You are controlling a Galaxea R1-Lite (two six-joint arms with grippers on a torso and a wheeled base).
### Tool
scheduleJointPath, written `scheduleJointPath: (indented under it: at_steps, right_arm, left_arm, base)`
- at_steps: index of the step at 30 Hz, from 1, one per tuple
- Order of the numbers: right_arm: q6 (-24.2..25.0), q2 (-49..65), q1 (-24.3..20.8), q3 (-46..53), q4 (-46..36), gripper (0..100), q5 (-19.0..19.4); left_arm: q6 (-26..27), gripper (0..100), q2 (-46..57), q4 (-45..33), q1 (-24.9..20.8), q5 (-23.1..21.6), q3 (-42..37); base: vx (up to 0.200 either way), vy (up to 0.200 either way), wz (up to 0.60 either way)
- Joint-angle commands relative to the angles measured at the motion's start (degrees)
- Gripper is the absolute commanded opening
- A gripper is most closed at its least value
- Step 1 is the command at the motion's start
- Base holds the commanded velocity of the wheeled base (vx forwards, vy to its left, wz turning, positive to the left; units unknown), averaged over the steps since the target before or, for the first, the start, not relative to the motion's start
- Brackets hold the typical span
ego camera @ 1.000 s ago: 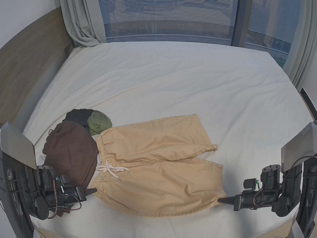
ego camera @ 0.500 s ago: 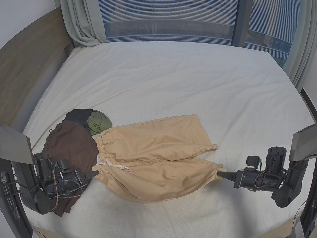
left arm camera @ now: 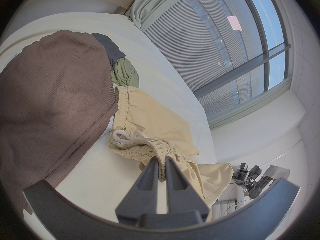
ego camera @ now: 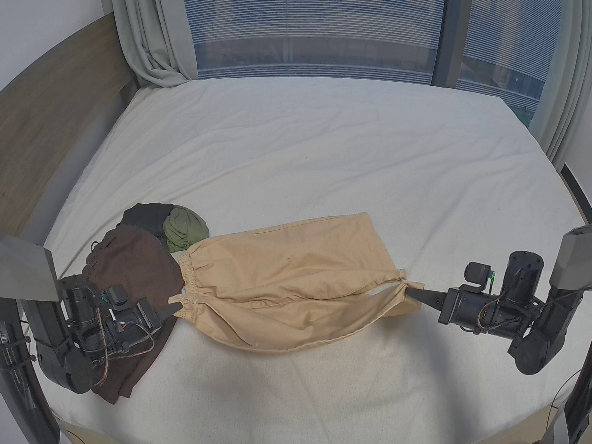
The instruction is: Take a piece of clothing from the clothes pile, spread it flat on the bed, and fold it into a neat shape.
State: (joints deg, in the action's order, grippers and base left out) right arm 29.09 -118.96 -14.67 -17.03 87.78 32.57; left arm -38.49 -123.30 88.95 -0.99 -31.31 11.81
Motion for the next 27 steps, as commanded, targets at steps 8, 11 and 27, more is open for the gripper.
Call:
scheduleJointPath:
  at_steps: [8, 11, 27]
  right_arm:
    - [2.03, 1.89, 0.34, -6.35, -0.51, 0, 0.03]
    - [2.38, 2.76, 0.69, -9.42, -3.94, 0, -0.14]
    - [2.38, 7.51, 1.31, -21.82, -18.97, 0, -1.81]
  left_arm:
    - [-3.09, 0, 3.41, 0.08, -0.07, 1.42, 1.20]
    - [-3.79, 0, 3.41, 0.08, -0.07, 2.30, 2.07]
    - [-6.78, 0, 2.89, 0.08, 0.37, 6.17, 5.33]
  base:
    - [0.000, 0.000, 0.00]
    - [0.000, 0.000, 0.00]
    - [0.000, 0.000, 0.00]
